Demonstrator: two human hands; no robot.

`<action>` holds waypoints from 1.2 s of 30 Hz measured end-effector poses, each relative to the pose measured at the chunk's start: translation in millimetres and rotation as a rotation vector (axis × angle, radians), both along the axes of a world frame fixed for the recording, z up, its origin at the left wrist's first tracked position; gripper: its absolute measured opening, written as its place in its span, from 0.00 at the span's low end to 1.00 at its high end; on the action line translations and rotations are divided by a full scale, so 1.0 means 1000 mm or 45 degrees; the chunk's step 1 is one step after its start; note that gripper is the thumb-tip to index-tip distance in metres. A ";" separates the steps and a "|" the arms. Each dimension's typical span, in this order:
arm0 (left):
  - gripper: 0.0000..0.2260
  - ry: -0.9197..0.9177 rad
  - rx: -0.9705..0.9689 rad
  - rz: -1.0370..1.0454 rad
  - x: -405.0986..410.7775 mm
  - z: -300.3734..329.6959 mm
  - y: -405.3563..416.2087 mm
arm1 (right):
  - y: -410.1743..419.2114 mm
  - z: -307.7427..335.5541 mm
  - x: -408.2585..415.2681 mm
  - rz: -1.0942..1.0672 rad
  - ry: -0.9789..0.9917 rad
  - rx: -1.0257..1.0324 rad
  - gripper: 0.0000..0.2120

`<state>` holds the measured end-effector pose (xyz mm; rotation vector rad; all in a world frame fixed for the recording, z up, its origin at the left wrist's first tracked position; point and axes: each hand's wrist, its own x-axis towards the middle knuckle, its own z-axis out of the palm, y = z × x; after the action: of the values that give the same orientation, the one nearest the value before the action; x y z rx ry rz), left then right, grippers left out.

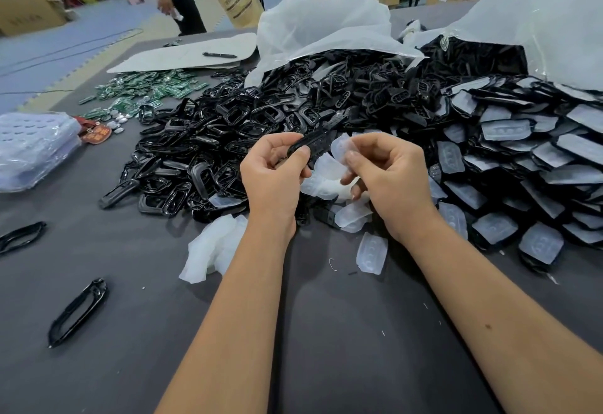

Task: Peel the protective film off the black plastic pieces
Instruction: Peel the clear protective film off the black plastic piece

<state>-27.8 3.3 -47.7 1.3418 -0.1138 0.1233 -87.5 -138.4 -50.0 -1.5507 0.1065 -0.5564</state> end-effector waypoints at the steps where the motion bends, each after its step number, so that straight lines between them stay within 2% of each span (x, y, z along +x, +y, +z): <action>1: 0.08 -0.001 0.001 0.005 0.000 0.000 0.000 | 0.000 0.000 0.000 -0.004 0.002 0.017 0.03; 13: 0.08 0.003 -0.028 0.048 0.002 -0.002 0.001 | 0.000 0.000 0.000 0.027 0.011 0.036 0.05; 24: 0.10 -0.048 0.039 -0.094 0.000 -0.003 -0.001 | -0.002 0.003 -0.002 0.146 0.041 0.039 0.08; 34: 0.11 -0.069 0.074 -0.119 0.000 -0.006 -0.001 | -0.003 0.003 0.000 0.045 -0.019 0.147 0.14; 36: 0.11 -0.086 0.098 -0.122 0.000 -0.006 -0.001 | -0.004 0.002 0.001 0.043 -0.018 0.154 0.13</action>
<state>-27.7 1.9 -53.5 1.4065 -0.2418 0.0844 -86.8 -142.5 -47.6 -1.4285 0.1010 -0.5249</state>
